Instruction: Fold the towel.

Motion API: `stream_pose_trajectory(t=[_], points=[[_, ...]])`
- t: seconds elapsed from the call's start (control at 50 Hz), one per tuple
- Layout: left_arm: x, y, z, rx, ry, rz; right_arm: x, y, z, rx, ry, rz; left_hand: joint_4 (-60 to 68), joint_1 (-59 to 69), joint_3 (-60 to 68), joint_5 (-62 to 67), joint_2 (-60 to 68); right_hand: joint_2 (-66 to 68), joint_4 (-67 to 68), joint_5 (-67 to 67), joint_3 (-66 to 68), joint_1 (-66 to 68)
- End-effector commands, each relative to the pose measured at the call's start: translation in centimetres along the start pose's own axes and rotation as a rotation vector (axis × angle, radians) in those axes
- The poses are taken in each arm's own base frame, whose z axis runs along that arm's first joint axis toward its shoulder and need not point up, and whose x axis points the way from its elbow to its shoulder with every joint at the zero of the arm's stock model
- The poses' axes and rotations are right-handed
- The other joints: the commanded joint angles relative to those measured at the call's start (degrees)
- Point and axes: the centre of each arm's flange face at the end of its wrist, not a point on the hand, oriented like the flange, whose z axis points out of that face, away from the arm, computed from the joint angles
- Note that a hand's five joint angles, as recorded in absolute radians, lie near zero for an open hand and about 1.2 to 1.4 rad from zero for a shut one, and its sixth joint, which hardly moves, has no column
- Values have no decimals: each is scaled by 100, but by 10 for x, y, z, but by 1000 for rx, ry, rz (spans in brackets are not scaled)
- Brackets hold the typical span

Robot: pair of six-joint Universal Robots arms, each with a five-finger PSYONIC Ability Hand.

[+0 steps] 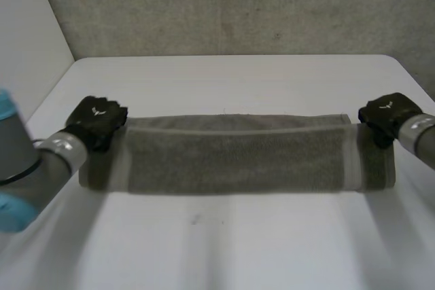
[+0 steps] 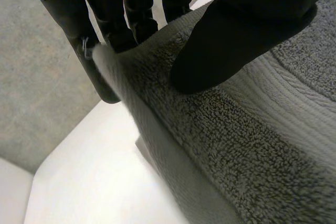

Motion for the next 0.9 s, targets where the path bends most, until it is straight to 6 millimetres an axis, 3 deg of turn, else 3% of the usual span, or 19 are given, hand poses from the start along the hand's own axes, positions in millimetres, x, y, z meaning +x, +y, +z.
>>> stream_pose_trajectory(t=[0.02,0.04,0.08,0.14,0.24,0.26,0.28,0.3,0.32,0.34,0.36,0.42,0.48,0.58,0.62,0.64,0.68,0.86,0.9], points=[[-6,16,72,13,-78,13,-1,-4,53,109,124,-7,1021,1122,1027,1059,1017,1217,1146,1313,1163,131],[-6,16,73,13,-78,13,0,-7,61,147,152,5,1021,1122,1027,1059,1017,1217,1146,1313,1163,131],[-7,23,94,20,-104,18,2,-9,68,180,175,12,1021,1122,1027,1059,1017,1217,1146,1313,1163,131],[-9,28,111,33,-128,22,3,-8,83,211,202,11,1021,1122,1027,1059,1017,1217,1146,1313,1163,131],[-11,30,125,51,-154,11,-5,-4,101,231,198,4,1021,1122,1027,1059,1017,1217,1146,1313,1163,131],[-11,30,125,51,-154,11,-10,-4,104,231,193,0,1021,1122,1027,1059,1017,-3074,-3144,-2977,-3128,-4160],[-8,28,127,61,-150,-10,-10,-4,104,231,193,0,1021,1122,1027,1059,1017,-3117,-3187,-3020,-3171,-4203],[-5,26,127,68,-143,-36,-15,-2,107,227,186,-2,-4173,-4072,-4166,-4135,-4176,-5783,-5854,-5687,-5837,-6869],[-5,26,127,68,-143,-36,-15,-2,107,227,186,-2,-4225,-4124,-4218,-4186,-4228,-5783,-5854,-5687,-5837,-6869],[-2,25,126,70,-135,-66,-18,-3,107,228,181,-1,-5408,-5306,-5401,-5369,-5411,-5783,-5854,-5687,-5837,-6869],[1,22,125,76,-127,-92,-22,-6,105,232,174,0,-5736,-5635,-5729,-5698,-5739,-5783,-5854,-5687,-5837,-6869],[3,20,123,77,-120,-113,-19,-16,95,245,177,5,-5979,-5878,-5973,-5941,-5983,-5783,-5854,-5687,-5837,-6869],[-2,8,115,95,-123,-141,-15,-21,88,249,186,6,-5979,-5878,-5973,-5941,-5983,-5783,-5854,-5687,-5837,-6869],[-8,-9,95,107,-126,-173,-7,-31,51,224,207,29,-5979,-5878,-5973,-5941,-5983,-5783,-5854,-5687,-5837,-6869],[-11,-20,77,110,-127,-202,-6,-31,41,214,206,38,-5979,-5878,-5973,-5941,-5983,-5783,-5854,-5687,-5837,-6869],[-11,-20,77,110,-127,-202,-6,-31,41,214,206,38,-5979,-5878,-5973,-5941,-5983,-5783,-5854,-5687,-5837,-6869],[-11,-26,55,102,-121,-231,-7,-29,20,186,183,53,-5979,-5878,-5973,-5941,-5983,-5783,-5854,-5687,-5837,-6869],[-2,-28,2,61,-102,-332,-21,-18,-20,62,83,70,-5979,-5878,-5973,-5941,-5983,-5640,-5711,-5544,-5694,-6726],[5,-20,-12,27,-89,-392,-22,-6,-25,22,57,85,-5979,-5878,-5973,-5941,-5983,-4820,-4891,-4724,-4874,-5906]])
